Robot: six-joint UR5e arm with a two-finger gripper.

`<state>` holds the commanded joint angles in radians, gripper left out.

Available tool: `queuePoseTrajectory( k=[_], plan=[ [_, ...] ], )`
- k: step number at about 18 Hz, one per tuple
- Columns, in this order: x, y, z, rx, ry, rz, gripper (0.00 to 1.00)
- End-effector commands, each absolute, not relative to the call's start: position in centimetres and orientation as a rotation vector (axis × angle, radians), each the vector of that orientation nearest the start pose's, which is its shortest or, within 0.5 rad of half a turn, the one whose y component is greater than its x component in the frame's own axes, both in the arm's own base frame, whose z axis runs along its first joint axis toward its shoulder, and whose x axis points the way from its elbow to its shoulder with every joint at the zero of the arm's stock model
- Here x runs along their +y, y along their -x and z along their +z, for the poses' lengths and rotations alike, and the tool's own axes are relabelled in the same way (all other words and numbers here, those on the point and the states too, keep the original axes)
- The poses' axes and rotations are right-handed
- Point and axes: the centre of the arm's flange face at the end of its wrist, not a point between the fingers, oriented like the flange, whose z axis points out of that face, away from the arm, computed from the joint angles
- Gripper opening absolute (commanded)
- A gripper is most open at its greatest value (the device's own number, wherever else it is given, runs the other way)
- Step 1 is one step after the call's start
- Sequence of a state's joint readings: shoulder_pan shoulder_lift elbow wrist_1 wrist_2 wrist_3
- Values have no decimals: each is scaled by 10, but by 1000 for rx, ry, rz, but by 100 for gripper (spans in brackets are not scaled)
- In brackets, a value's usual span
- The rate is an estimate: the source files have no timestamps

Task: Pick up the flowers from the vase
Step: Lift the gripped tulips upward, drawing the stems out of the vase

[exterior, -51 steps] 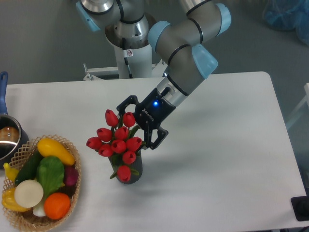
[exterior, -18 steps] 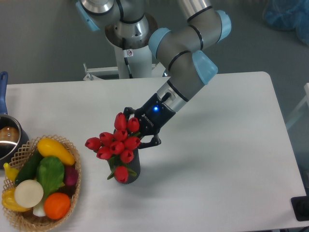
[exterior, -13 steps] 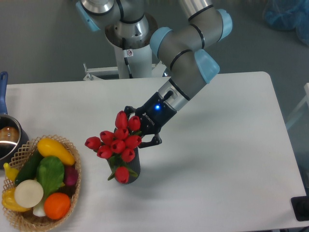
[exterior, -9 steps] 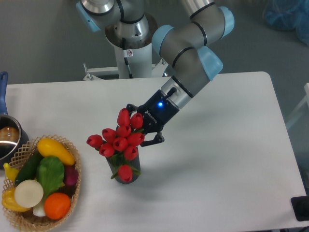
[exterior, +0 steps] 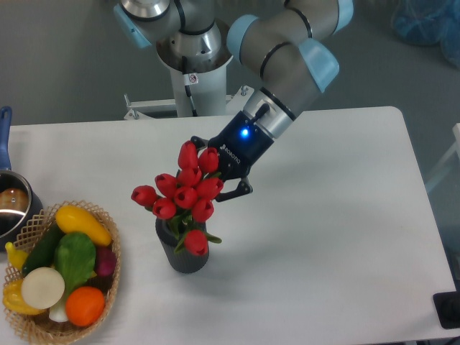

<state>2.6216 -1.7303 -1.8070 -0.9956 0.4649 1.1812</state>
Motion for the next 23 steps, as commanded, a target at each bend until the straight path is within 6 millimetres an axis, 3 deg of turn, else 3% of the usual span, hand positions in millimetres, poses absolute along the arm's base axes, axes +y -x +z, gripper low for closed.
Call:
queuePoseTrajectory(
  k=[6, 10, 23],
  plan=[
    [461, 348, 432, 228, 1979, -407, 30],
    [462, 353, 460, 186, 1964, -408, 30],
    [437, 340, 520, 143, 1908, -372, 30]
  ],
)
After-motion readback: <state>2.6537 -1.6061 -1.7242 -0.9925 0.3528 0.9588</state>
